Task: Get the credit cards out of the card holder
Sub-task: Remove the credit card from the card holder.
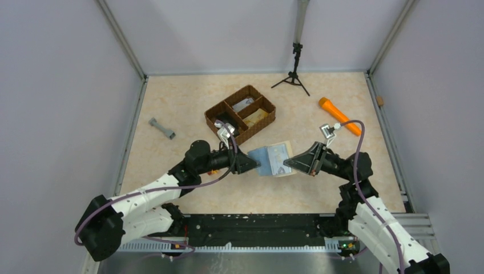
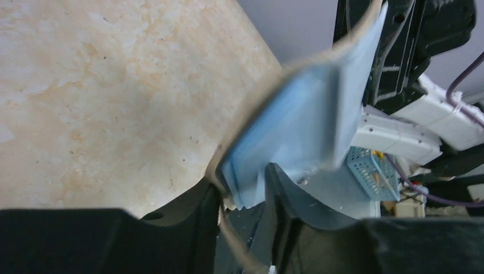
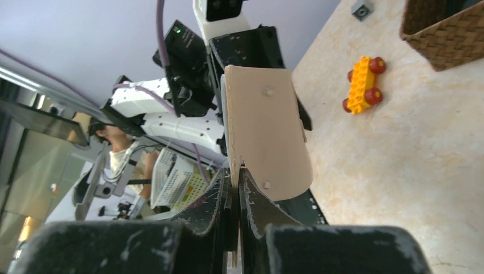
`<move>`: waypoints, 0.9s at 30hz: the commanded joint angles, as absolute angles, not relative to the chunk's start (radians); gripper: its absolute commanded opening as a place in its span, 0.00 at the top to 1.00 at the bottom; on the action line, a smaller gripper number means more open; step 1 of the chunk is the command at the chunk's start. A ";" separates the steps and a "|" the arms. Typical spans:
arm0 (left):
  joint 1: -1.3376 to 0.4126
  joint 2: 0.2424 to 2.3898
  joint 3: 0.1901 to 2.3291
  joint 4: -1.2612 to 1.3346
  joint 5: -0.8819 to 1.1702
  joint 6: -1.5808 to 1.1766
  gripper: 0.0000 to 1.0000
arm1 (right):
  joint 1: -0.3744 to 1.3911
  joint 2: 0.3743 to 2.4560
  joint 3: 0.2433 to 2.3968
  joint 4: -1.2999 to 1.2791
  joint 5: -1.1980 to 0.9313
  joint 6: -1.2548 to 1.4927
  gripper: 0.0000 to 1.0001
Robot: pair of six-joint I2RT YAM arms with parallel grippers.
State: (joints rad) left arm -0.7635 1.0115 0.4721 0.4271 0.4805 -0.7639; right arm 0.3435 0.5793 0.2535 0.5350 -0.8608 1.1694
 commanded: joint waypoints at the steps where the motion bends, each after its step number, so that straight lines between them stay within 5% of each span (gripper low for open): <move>1: -0.767 1.010 0.470 0.566 0.519 -0.777 0.78 | 0.345 0.580 0.346 0.314 -0.780 0.966 0.99; 4: -0.766 0.998 0.459 0.554 0.486 -0.770 0.98 | 0.345 0.580 0.357 0.245 -0.761 0.923 0.98; 6: -0.765 0.995 0.458 0.534 0.471 -0.765 1.00 | 0.346 0.579 0.351 0.243 -0.761 0.916 0.94; 10: -0.762 0.993 0.466 0.479 0.425 -0.754 1.00 | 0.345 0.579 0.346 0.229 -0.748 0.906 0.60; 13: -0.757 0.996 0.468 0.459 0.415 -0.752 1.00 | 0.347 0.573 0.352 0.207 -0.730 0.897 0.50; 27: -0.752 0.998 0.471 0.439 0.428 -0.751 1.00 | 0.346 0.509 0.367 0.152 -0.674 0.879 0.62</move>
